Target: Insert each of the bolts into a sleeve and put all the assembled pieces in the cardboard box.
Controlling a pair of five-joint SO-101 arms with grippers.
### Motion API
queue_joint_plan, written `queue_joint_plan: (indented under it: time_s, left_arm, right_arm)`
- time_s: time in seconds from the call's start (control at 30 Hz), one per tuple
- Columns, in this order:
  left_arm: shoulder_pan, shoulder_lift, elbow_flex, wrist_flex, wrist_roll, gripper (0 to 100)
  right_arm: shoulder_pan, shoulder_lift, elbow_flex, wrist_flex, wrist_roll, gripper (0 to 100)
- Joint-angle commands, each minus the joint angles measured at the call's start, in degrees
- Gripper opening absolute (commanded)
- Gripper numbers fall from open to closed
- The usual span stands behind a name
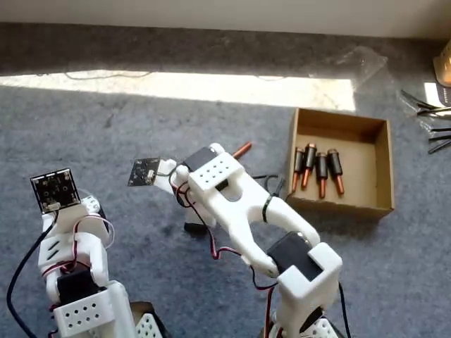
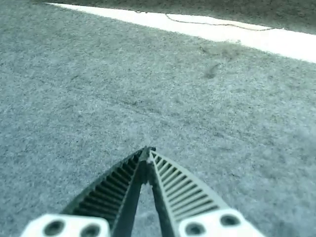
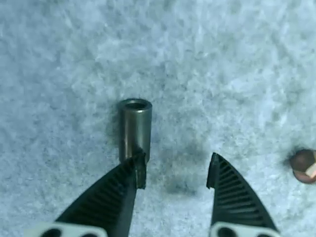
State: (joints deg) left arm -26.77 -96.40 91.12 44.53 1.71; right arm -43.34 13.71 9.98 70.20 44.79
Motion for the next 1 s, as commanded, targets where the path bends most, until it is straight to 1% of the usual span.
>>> queue_joint_plan:
  time_s: [0.0,0.07,0.27,0.33,0.5,0.57,0.67,0.73,0.83,0.97]
  left_arm:
    - [-0.4,-1.0,-0.4,-1.6,-0.4,1]
    - [-0.4,-1.0,-0.4,-1.6,-0.4,1]
    - [-0.4,-1.0,-0.4,-1.6,-0.4,1]
    - [-0.3,-1.0,-0.4,-1.6,-0.4,1]
    - [-0.1,-1.0,-0.4,-1.6,-0.4,1]
    - [-0.1,-1.0,-0.4,-1.6,-0.4,1]
    - [-0.1,-1.0,-0.4,-1.6,-0.4,1]
    - [-0.1,-1.0,-0.4,-1.6,-0.4,1]
    - [-0.4,-1.0,-0.4,-1.6,-0.4,1]
    - [-0.4,-1.0,-0.3,-1.6,-0.4,1]
  right_arm:
    - [0.2,0.8,-2.6,-4.2,-1.2,18.3]
    - [-0.7,1.4,-2.9,-5.0,-2.7,18.3]
    - [-3.2,1.4,-2.8,-5.1,-3.2,18.3]
    - [-2.9,1.4,-2.9,-5.1,-3.2,18.3]
    - [0.4,0.7,-3.1,-5.0,-3.2,18.3]
    - [1.1,-1.8,-3.2,-4.0,-3.2,18.3]
    - [0.3,-7.8,-3.1,0.2,-3.4,18.3]
    - [-1.4,-12.3,-2.8,2.0,-6.3,18.3]
    - [-4.5,-17.8,-1.5,1.4,-9.6,18.3]
    - [-7.3,-22.3,5.0,0.0,-9.7,18.3]
